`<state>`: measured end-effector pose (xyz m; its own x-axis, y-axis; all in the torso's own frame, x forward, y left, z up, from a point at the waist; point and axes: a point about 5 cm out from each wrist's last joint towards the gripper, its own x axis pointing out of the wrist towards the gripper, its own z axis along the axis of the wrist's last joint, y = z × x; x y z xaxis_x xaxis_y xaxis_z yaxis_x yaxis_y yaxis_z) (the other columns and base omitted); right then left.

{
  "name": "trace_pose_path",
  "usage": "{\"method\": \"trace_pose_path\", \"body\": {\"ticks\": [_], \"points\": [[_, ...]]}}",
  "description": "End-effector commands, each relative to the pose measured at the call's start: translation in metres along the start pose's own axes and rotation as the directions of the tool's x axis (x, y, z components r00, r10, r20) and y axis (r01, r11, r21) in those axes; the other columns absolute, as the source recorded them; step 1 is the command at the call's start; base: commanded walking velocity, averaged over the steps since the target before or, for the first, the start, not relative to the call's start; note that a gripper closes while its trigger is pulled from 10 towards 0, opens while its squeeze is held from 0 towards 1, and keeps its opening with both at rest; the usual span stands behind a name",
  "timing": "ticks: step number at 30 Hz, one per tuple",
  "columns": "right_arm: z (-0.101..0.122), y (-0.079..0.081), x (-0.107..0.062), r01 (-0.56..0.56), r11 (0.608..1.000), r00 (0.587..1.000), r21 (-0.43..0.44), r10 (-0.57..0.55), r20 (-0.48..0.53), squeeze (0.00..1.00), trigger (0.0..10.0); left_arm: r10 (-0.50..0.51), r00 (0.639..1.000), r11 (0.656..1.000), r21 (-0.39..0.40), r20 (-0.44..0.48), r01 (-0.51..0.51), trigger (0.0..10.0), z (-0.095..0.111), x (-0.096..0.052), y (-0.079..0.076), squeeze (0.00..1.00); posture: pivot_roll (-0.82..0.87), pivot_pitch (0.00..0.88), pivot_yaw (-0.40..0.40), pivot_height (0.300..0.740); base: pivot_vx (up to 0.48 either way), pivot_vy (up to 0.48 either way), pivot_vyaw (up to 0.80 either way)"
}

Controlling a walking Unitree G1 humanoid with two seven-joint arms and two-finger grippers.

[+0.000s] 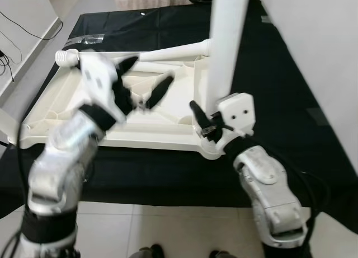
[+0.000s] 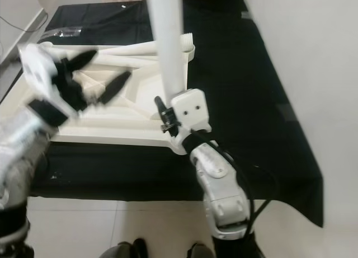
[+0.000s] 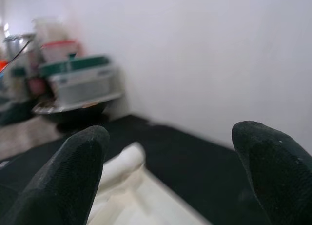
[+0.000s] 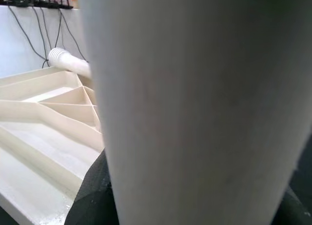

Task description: Building children table

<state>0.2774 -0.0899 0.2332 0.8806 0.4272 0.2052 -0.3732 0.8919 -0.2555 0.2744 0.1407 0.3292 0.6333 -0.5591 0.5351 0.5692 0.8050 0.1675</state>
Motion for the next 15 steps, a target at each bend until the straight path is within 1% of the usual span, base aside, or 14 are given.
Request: {"method": "trace_pose_path", "body": {"ticks": [1, 2, 3, 5, 6, 7, 8, 10, 11, 12, 13, 15], "points": [[-0.016, 0.014, 0.002, -0.083, 0.996, 0.994, 0.021, 0.084, -0.076, 0.00, 10.0, -0.057, 0.998, 0.993, -0.099, 0.010, 0.058, 10.0, 0.005, 0.004, 0.005, 0.00, -0.02, 0.186, 0.053, 0.740, 0.000, 0.000, 0.00], [-0.019, 0.013, 0.002, -0.092, 0.996, 0.992, 0.011, 0.093, -0.084, 0.00, 10.0, -0.137, 0.990, 0.981, -0.136, 0.022, 0.139, 10.0, 0.013, 0.009, 0.004, 0.00, -0.02, 0.184, 0.052, 0.740, 0.000, 0.000, 0.00], [-0.019, 0.013, 0.002, -0.092, 0.996, 0.992, 0.011, 0.093, -0.084, 0.00, 10.0, -0.137, 0.990, 0.981, -0.136, 0.022, 0.139, 10.0, 0.013, 0.009, 0.004, 0.00, -0.02, 0.184, 0.052, 0.740, 0.000, 0.000, 0.00], [-0.022, 0.013, 0.003, -0.105, 0.994, 0.989, 0.003, 0.105, -0.101, 0.00, 10.0, -0.273, 0.962, 0.947, -0.170, 0.031, 0.274, 10.0, 0.023, 0.013, 0.000, 0.00, -0.02, 0.184, 0.052, 0.740, 0.000, 0.000, 0.00], [-0.022, 0.013, 0.003, -0.105, 0.994, 0.989, 0.003, 0.105, -0.101, 0.00, 10.0, -0.273, 0.962, 0.947, -0.170, 0.031, 0.274, 10.0, 0.023, 0.013, 0.000, 0.00, -0.02, 0.184, 0.052, 0.740, 0.000, 0.000, 0.00], [-0.023, 0.013, 0.004, -0.109, 0.994, 0.988, -0.001, 0.108, -0.107, 0.00, 10.0, -0.317, 0.948, 0.932, -0.176, 0.030, 0.317, 10.0, 0.025, 0.013, -0.002, 0.00, -0.02, 0.179, 0.050, 0.740, 0.000, 0.000, 0.00], [-0.025, 0.011, 0.006, -0.107, 0.994, 0.987, 0.005, 0.106, -0.119, 0.00, 10.0, -0.372, 0.928, 0.909, -0.191, 0.024, 0.370, 10.0, 0.028, 0.014, -0.004, 0.00, -0.02, 0.179, 0.050, 0.740, 0.000, 0.000, 0.00], [-0.027, 0.006, 0.010, -0.084, 0.996, 0.986, 0.030, 0.087, -0.141, 0.00, 10.0, -0.461, 0.887, 0.869, -0.197, 0.016, 0.455, 10.0, 0.031, 0.015, -0.008, 0.00, -0.02, 0.176, 0.052, 0.740, 0.000, 0.000, 0.00], [-0.028, 0.003, 0.012, -0.065, 0.996, 0.986, 0.057, 0.073, -0.153, 0.00, 10.0, -0.487, 0.873, 0.855, -0.197, 0.017, 0.480, 10.0, 0.032, 0.015, -0.009, 0.00, -0.02, 0.176, 0.052, 0.740, 0.000, 0.000, 0.00], [-0.028, 0.003, 0.012, -0.065, 0.996, 0.986, 0.057, 0.073, -0.153, 0.00, 10.0, -0.487, 0.873, 0.855, -0.197, 0.017, 0.480, 10.0, 0.032, 0.015, -0.009, 0.00, -0.02, 0.176, 0.052, 0.740, 0.000, 0.000, 0.00], [-0.029, 0.000, 0.014, -0.038, 0.995, 0.985, 0.094, 0.053, -0.164, 0.00, 10.0, -0.503, 0.864, 0.845, -0.201, 0.020, 0.496, 10.0, 0.033, 0.015, -0.010, 0.00, -0.03, 0.175, 0.051, 0.740, 0.000, 0.000, 0.00], [-0.030, -0.005, 0.017, -0.007, 0.992, 0.983, 0.125, 0.030, -0.179, 0.00, 10.0, -0.527, 0.849, 0.827, -0.211, 0.028, 0.521, 10.0, 0.036, 0.015, -0.010, 0.00, -0.03, 0.175, 0.052, 0.740, 0.000, 0.000, 0.00]]}}
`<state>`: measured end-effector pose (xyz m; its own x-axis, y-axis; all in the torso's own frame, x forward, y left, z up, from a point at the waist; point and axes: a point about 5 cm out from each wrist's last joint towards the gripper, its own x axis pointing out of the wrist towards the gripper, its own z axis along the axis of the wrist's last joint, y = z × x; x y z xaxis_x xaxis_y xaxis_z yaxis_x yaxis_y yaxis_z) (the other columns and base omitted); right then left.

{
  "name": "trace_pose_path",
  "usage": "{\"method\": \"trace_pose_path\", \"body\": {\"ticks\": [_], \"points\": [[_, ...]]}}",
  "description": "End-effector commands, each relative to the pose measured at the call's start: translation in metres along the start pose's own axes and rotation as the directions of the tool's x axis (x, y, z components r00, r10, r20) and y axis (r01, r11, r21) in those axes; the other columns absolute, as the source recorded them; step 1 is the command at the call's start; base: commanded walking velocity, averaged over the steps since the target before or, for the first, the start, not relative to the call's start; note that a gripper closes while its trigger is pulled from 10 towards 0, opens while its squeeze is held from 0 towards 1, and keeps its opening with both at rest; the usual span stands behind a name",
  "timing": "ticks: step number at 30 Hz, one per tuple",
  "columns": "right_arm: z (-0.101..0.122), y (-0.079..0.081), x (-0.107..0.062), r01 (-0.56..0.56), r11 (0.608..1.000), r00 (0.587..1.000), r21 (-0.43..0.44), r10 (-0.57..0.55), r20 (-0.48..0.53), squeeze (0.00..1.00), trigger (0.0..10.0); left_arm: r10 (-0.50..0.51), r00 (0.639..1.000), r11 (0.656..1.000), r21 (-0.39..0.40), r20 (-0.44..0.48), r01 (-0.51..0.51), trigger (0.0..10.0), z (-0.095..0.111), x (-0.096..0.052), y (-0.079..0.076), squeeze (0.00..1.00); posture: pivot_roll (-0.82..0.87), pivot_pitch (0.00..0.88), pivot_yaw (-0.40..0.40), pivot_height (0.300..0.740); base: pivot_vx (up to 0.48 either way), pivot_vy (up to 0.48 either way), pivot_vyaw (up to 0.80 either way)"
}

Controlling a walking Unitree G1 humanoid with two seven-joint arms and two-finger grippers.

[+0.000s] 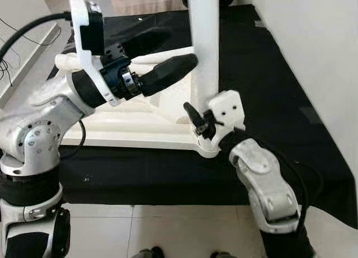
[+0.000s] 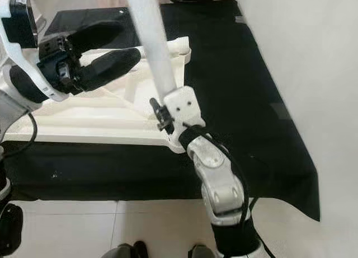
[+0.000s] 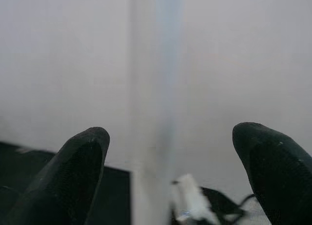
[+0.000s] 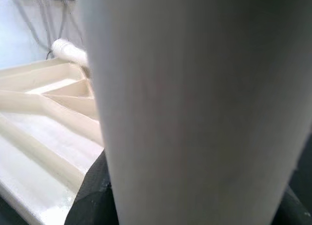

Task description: Building children table

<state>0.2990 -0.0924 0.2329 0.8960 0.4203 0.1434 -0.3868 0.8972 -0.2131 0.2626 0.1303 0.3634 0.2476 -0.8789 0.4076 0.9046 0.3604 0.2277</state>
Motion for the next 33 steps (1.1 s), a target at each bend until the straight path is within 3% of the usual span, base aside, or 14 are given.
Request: {"method": "trace_pose_path", "body": {"ticks": [1, 9, 17, 19, 23, 29, 32, 33], "points": [[-0.024, 0.001, 0.002, 0.005, 0.996, 0.991, 0.093, 0.007, -0.131, 0.00, 10.0, -0.045, 0.999, 0.999, 0.001, -0.017, 0.045, 10.0, 0.005, 0.000, -0.003, 0.00, -0.03, 0.175, 0.052, 0.740, 0.000, 0.000, 0.00], [-0.029, -0.007, 0.003, 0.064, 0.984, 0.984, 0.168, -0.035, -0.173, 0.00, 10.0, -0.070, 0.997, 0.997, 0.006, -0.043, 0.071, 10.0, 0.008, -0.001, -0.003, 0.00, -0.03, 0.174, 0.052, 0.740, 0.000, 0.000, 0.00], [-0.034, -0.007, 0.002, 0.091, 0.972, 0.978, 0.218, -0.046, -0.205, 0.00, 10.0, 0.061, 0.994, 0.996, 0.077, -0.090, -0.054, 10.0, 0.000, 0.004, 0.016, 0.00, -0.03, 0.168, 0.058, 0.740, 0.000, 0.000, 0.00], [-0.036, -0.005, 0.002, 0.092, 0.968, 0.975, 0.234, -0.039, -0.220, 0.00, 10.0, 0.112, 0.988, 0.989, 0.109, -0.106, -0.101, 10.0, -0.006, 0.009, 0.027, 0.00, -0.03, 0.166, 0.058, 0.740, 0.000, 0.000, 0.00], [-0.036, -0.004, 0.003, 0.090, 0.966, 0.974, 0.241, -0.035, -0.222, 0.00, 10.0, 0.128, 0.985, 0.986, 0.120, -0.111, -0.115, 10.0, -0.011, 0.012, 0.033, 0.00, -0.03, 0.164, 0.058, 0.740, 0.000, 0.000, 0.00], [-0.025, 0.002, 0.004, 0.030, 0.978, 0.988, 0.207, 0.002, -0.152, 0.00, 10.0, 0.052, 0.991, 0.998, 0.053, -0.125, -0.046, 10.0, -0.029, 0.036, 0.036, 0.00, -0.04, 0.176, 0.066, 0.740, 0.000, 0.000, 0.00], [-0.021, 0.007, 0.004, -0.002, 0.982, 0.992, 0.191, 0.026, -0.126, 0.00, 10.0, -0.012, 0.992, 1.000, 0.012, -0.128, 0.013, 10.0, -0.034, 0.044, 0.033, 0.00, -0.04, 0.179, 0.071, 0.740, 0.000, 0.000, 0.00], [-0.019, 0.011, 0.003, -0.020, 0.984, 0.993, 0.179, 0.041, -0.115, 0.00, 10.0, -0.078, 0.989, 0.997, -0.014, -0.122, 0.077, 10.0, -0.035, 0.049, 0.028, 0.00, -0.04, 0.184, 0.076, 0.740, 0.000, 0.000, 0.00]]}}
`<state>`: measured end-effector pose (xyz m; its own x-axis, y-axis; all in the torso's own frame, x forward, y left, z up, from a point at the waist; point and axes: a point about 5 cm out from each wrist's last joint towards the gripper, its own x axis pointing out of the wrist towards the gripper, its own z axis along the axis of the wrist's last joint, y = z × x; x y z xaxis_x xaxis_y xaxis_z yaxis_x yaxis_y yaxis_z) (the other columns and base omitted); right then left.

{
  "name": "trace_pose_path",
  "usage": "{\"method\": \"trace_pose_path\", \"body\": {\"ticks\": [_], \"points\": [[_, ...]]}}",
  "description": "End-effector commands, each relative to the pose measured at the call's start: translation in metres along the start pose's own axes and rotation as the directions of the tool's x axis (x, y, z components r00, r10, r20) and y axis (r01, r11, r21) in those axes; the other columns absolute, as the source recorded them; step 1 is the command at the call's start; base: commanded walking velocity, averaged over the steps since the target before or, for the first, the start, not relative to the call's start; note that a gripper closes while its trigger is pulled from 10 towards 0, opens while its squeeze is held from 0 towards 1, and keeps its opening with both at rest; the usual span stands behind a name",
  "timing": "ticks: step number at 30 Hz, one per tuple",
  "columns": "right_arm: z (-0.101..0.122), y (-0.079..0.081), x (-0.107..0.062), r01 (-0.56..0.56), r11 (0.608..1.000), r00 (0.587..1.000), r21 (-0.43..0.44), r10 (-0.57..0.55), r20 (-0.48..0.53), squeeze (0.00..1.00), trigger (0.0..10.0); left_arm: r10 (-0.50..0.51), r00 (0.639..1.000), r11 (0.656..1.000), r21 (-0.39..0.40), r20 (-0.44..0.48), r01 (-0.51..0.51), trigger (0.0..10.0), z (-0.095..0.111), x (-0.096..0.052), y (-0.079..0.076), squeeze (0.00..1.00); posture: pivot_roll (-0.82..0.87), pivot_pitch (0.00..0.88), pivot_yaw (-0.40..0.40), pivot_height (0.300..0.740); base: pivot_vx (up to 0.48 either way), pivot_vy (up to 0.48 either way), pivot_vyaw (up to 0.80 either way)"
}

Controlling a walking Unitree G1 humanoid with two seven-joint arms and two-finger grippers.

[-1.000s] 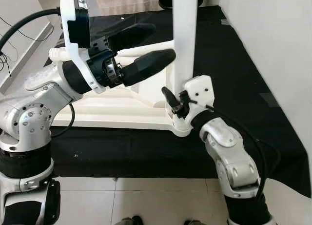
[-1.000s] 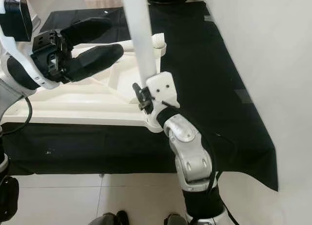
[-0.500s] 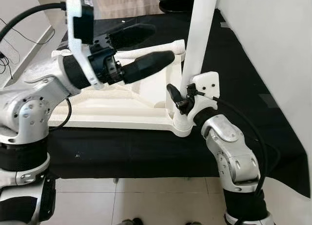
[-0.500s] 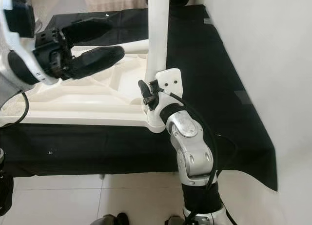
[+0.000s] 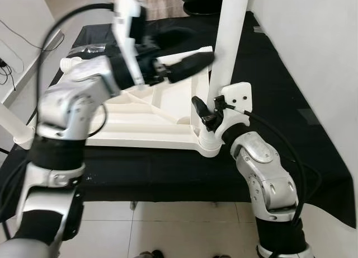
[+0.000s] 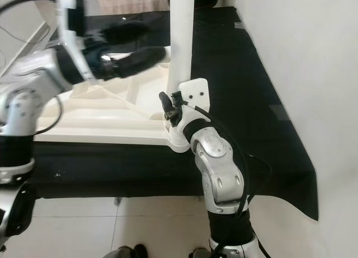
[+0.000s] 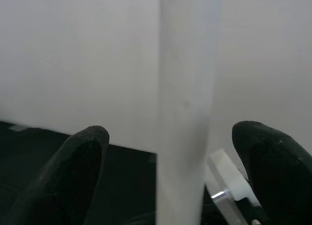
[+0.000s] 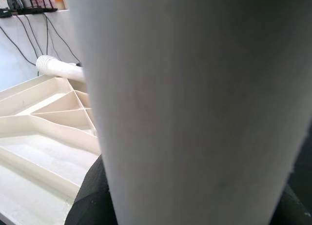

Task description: Building children table

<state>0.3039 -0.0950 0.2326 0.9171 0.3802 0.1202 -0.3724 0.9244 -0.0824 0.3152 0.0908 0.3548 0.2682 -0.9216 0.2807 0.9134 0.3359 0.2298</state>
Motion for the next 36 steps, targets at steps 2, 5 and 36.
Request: {"method": "trace_pose_path", "body": {"ticks": [2, 5, 36], "points": [[-0.018, 0.015, -0.001, -0.077, 0.996, 0.993, 0.043, 0.080, -0.086, 0.00, 10.0, -0.075, 0.997, 0.997, -0.003, 0.010, 0.075, 10.0, 0.004, 0.009, -0.004, 0.00, -0.04, 0.185, 0.078, 0.740, 0.000, 0.000, 0.00], [-0.015, 0.020, -0.002, -0.103, 0.994, 0.992, 0.037, 0.106, -0.067, 0.00, 10.0, -0.083, 0.997, 0.996, 0.014, -0.005, 0.083, 10.0, 0.003, 0.018, 0.000, 0.00, -0.04, 0.191, 0.084, 0.740, 0.000, 0.000, 0.00], [-0.002, 0.015, -0.005, -0.311, 0.949, 0.950, -0.061, 0.311, -0.003, 1.00, 10.0, -0.181, 0.983, 0.979, 0.087, -0.042, 0.184, 0.0, 0.023, 0.049, -0.009, 0.00, -0.03, 0.203, 0.096, 0.740, 0.000, 0.000, 0.00]]}}
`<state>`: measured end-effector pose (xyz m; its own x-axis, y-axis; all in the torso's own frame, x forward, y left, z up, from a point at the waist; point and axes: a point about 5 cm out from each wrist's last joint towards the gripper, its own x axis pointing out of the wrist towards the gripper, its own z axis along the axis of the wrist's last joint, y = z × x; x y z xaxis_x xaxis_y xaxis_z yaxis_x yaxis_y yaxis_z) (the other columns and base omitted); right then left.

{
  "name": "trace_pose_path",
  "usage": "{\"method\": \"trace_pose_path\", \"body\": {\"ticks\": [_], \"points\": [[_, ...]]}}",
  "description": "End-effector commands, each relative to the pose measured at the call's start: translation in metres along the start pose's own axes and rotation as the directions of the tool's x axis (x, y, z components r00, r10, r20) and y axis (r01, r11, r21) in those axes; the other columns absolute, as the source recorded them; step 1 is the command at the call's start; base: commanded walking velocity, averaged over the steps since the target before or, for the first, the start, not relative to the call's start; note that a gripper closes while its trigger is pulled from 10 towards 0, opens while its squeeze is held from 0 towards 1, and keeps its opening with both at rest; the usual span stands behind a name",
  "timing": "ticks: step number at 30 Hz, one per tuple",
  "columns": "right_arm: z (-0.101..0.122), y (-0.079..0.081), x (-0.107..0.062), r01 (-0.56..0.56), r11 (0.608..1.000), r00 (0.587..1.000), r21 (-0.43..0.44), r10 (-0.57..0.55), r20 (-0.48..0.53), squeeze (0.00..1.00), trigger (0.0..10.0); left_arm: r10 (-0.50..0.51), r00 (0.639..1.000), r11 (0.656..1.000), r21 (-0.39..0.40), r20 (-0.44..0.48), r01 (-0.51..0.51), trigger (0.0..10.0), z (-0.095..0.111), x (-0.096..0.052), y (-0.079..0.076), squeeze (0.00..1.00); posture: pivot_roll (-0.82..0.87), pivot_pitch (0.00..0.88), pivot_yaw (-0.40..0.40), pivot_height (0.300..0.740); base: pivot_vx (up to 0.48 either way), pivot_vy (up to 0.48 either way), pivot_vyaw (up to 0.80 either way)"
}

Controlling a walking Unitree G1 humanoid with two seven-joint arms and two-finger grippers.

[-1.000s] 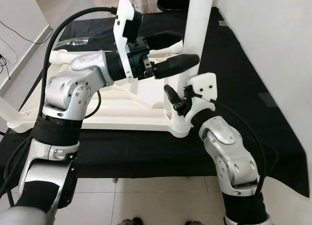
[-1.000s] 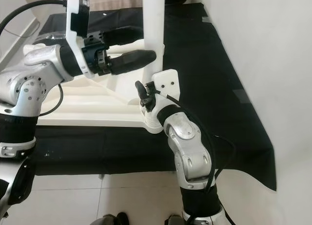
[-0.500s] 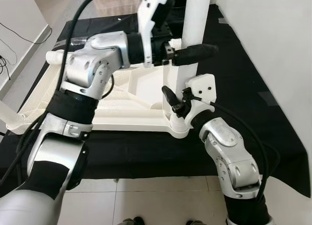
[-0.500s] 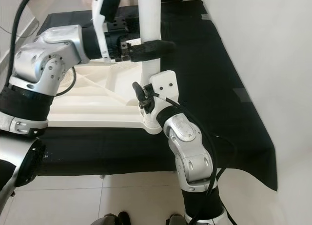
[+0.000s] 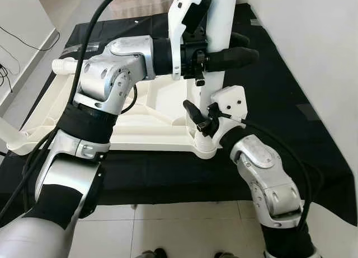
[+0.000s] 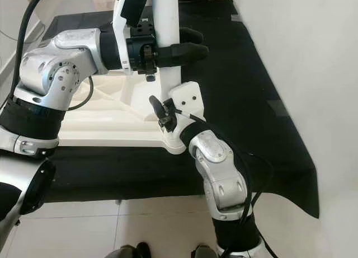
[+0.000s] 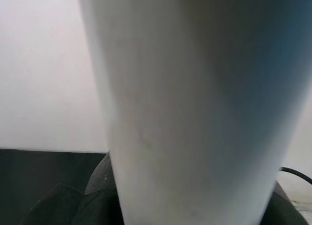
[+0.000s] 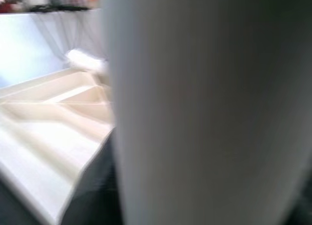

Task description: Building children table

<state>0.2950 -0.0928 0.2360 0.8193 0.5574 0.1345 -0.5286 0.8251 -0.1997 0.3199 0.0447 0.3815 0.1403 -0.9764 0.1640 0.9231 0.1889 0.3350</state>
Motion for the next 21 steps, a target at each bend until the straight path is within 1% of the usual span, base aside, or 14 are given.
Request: {"method": "trace_pose_path", "body": {"ticks": [1, 3, 6, 7, 9, 10, 11, 14, 15, 16, 17, 18, 19, 21], "points": [[-0.006, 0.010, 0.004, -0.118, 0.992, 0.993, 0.039, 0.119, -0.025, 1.00, 10.0, -0.016, 0.999, 1.000, 0.022, 0.040, 0.015, 0.0, 0.009, -0.003, -0.004, 0.00, -0.03, 0.203, 0.096, 0.740, 0.000, 0.000, 0.00], [0.002, -0.008, 0.005, -0.228, 0.974, 0.974, 0.013, 0.228, -0.008, 1.00, 10.0, -0.031, 0.999, 0.999, 0.022, 0.044, 0.030, 0.0, 0.008, -0.003, -0.008, 0.00, -0.04, 0.205, 0.094, 0.740, 0.000, 0.000, 0.00], [0.010, -0.026, 0.009, -0.315, 0.949, 0.949, -0.004, 0.315, 0.010, 1.00, 10.0, -0.033, 0.998, 0.999, 0.015, 0.052, 0.032, 0.0, 0.008, -0.002, -0.010, 0.00, -0.04, 0.206, 0.093, 0.740, 0.000, 0.000, 0.00], [0.011, -0.032, 0.011, -0.347, 0.938, 0.938, -0.011, 0.347, 0.009, 0.49, 10.0, -0.033, 0.998, 0.999, 0.014, 0.054, 0.032, 0.0, 0.008, -0.002, -0.010, 0.00, -0.04, 0.205, 0.091, 0.740, 0.000, 0.000, 0.00], [0.012, -0.036, 0.012, -0.369, 0.929, 0.929, -0.016, 0.369, 0.008, 0.49, 10.0, -0.033, 0.998, 0.999, 0.013, 0.056, 0.032, 0.0, 0.007, -0.002, -0.010, 0.00, -0.04, 0.205, 0.091, 0.740, 0.000, 0.000, 0.00], [0.014, -0.041, 0.015, -0.400, 0.916, 0.916, -0.001, 0.400, 0.004, 0.00, 10.0, -0.034, 0.998, 0.999, 0.012, 0.059, 0.033, 0.0, 0.007, -0.001, -0.011, 0.00, -0.04, 0.205, 0.090, 0.740, 0.000, 0.000, 0.00], [0.014, -0.041, 0.015, -0.400, 0.916, 0.916, -0.001, 0.400, 0.004, 0.00, 10.0, -0.034, 0.998, 0.999, 0.012, 0.059, 0.033, 0.0, 0.007, -0.001, -0.011, 0.00, -0.04, 0.205, 0.090, 0.740, 0.000, 0.000, 0.00], [0.021, -0.055, 0.024, -0.472, 0.881, 0.881, 0.021, 0.472, 0.011, 0.00, 10.0, -0.038, 0.997, 0.999, 0.007, 0.069, 0.037, 0.0, 0.007, 0.001, -0.013, 0.00, -0.04, 0.204, 0.089, 0.740, 0.000, 0.000, 0.00], [0.021, -0.055, 0.024, -0.472, 0.881, 0.881, 0.021, 0.472, 0.011, 0.00, 10.0, -0.038, 0.997, 0.999, 0.007, 0.069, 0.037, 0.0, 0.007, 0.001, -0.013, 0.00, -0.04, 0.204, 0.089, 0.740, 0.000, 0.000, 0.00], [0.024, -0.057, 0.027, -0.512, 0.858, 0.859, 0.038, 0.512, 0.020, 0.00, 10.0, -0.036, 0.997, 0.999, 0.005, 0.071, 0.036, 0.0, 0.007, 0.001, -0.013, 0.00, -0.04, 0.204, 0.089, 0.740, 0.000, 0.000, 0.00], [0.024, -0.057, 0.027, -0.512, 0.858, 0.859, 0.038, 0.512, 0.020, 0.00, 10.0, -0.036, 0.997, 0.999, 0.005, 0.071, 0.036, 0.0, 0.007, 0.001, -0.013, 0.00, -0.04, 0.204, 0.089, 0.740, 0.000, 0.000, 0.00], [0.025, -0.057, 0.028, -0.536, 0.844, 0.844, 0.039, 0.535, 0.022, 0.00, 6.3, -0.035, 0.997, 0.999, 0.004, 0.073, 0.035, 0.0, 0.007, 0.002, -0.013, 0.00, -0.04, 0.203, 0.087, 0.740, 0.000, 0.000, 0.00], [0.025, -0.057, 0.028, -0.565, 0.824, 0.825, 0.038, 0.565, 0.022, 0.00, 0.3, -0.034, 0.997, 0.999, 0.002, 0.075, 0.034, 0.0, 0.007, 0.002, -0.013, 0.00, -0.04, 0.204, 0.086, 0.740, 0.000, 0.000, 0.00], [0.024, -0.056, 0.026, -0.624, 0.780, 0.781, 0.039, 0.624, 0.009, 0.00, 0.0, -0.033, 0.997, 0.999, 0.000, 0.077, 0.033, 0.0, 0.007, 0.002, -0.014, 0.00, -0.04, 0.204, 0.086, 0.740, 0.000, 0.000, 0.00]]}}
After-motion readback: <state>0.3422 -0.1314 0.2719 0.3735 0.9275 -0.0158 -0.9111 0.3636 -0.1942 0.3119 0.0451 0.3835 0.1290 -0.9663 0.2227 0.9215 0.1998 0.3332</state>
